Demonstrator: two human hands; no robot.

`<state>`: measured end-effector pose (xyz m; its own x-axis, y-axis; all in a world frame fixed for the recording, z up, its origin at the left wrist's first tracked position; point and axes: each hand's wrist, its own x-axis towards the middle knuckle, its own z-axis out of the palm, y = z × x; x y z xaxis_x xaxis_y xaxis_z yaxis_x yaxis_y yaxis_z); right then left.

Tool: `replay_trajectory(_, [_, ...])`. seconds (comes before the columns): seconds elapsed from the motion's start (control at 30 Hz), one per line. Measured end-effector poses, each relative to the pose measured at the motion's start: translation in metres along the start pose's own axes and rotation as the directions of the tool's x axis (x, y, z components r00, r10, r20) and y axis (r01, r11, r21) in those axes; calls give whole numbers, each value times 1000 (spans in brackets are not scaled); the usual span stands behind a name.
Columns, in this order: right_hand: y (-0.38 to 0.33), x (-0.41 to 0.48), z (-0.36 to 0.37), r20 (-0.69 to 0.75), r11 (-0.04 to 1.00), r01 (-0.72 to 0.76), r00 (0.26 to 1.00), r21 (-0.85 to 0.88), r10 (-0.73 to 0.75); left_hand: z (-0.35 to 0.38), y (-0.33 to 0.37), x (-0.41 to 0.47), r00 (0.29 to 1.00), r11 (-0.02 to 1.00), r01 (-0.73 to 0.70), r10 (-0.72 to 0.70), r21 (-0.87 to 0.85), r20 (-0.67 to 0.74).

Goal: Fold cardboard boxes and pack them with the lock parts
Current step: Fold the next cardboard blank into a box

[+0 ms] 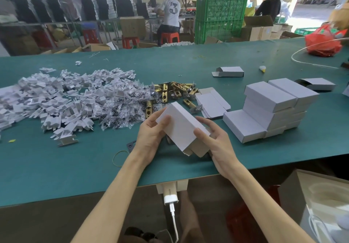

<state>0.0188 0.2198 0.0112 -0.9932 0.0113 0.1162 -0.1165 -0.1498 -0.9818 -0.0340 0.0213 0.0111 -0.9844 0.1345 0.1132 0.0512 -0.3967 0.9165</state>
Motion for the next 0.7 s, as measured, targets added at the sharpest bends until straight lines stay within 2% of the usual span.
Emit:
replay_trajectory(0.13, [1, 0, -2, -49, 998, -12, 999, 54, 14, 0, 4, 1, 998, 997, -45, 48, -70, 40])
replay_trajectory(0.23, [3, 2, -2, -55, 994, 16, 998, 104, -10, -8, 6, 3, 995, 967, -24, 48, -252, 89])
replay_trajectory(0.33, [5, 4, -1, -42, 996, 38, 999, 86, -34, -17, 7, 6, 995, 916, -25, 60, -401, 74])
replay_trajectory(0.43, [4, 4, 0, -93, 986, 31, 996, 166, -15, -17, 5, 6, 992, 932, -23, 68, -361, 111])
replay_trajectory(0.57, [3, 6, 1, -77, 950, -10, 996, 312, 36, -4, 3, 2, 982, 983, 0, 35, -182, 187])
replay_trajectory(0.7, [3, 7, 0, -64, 923, -38, 996, 383, 67, 3, 0, 1, 996, 991, -27, 38, -129, 81])
